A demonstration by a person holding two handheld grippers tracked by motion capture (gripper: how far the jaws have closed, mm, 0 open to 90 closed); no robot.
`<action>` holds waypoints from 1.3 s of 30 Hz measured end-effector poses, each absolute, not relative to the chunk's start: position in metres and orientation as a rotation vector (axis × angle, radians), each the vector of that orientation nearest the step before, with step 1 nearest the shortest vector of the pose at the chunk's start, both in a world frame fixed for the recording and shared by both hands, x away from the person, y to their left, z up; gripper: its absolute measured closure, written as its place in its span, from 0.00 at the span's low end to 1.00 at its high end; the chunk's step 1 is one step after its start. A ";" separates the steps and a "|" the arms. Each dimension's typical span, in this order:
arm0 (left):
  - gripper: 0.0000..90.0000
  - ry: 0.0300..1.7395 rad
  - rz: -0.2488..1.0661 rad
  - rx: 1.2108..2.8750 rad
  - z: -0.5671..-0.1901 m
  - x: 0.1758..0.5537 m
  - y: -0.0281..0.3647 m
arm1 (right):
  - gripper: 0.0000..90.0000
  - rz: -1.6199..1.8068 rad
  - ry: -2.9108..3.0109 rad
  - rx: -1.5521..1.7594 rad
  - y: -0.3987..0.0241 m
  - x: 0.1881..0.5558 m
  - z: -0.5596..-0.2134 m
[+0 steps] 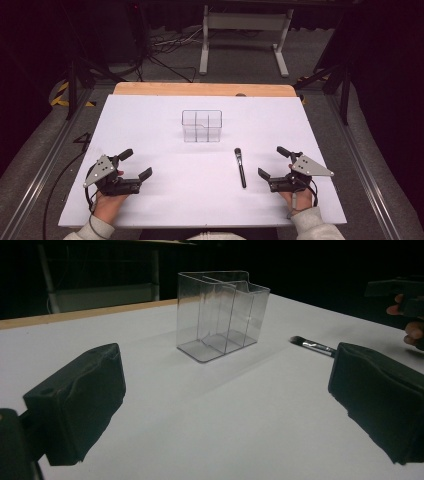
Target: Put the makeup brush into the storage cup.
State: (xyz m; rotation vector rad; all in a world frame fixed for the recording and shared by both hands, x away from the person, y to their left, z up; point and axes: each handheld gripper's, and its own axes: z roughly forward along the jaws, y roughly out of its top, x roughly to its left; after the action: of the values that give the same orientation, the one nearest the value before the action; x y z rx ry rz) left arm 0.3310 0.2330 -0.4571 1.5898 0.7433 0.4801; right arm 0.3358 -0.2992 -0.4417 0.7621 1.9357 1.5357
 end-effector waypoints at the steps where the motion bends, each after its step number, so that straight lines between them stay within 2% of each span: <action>1: 0.03 0.744 0.480 1.591 -0.456 0.330 0.233 | 0.00 1.530 1.935 0.757 -0.299 0.335 -0.440; 11: 0.03 0.744 0.481 1.593 -0.456 0.329 0.233 | 0.00 1.521 1.972 0.749 -0.291 0.339 -0.428; 26: 0.04 0.753 0.490 1.601 -0.455 0.329 0.234 | 0.00 1.542 2.023 0.752 -0.265 0.366 -0.401; 39: 0.04 0.754 0.491 1.610 -0.455 0.330 0.233 | 0.08 1.455 2.106 0.724 -0.245 0.378 -0.386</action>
State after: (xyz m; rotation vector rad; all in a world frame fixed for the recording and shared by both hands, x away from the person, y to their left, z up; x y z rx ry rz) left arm 0.3295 0.2333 -0.4553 1.6101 0.7538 0.4912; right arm 0.3777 -0.2452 -0.3859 0.7236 2.1061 1.4550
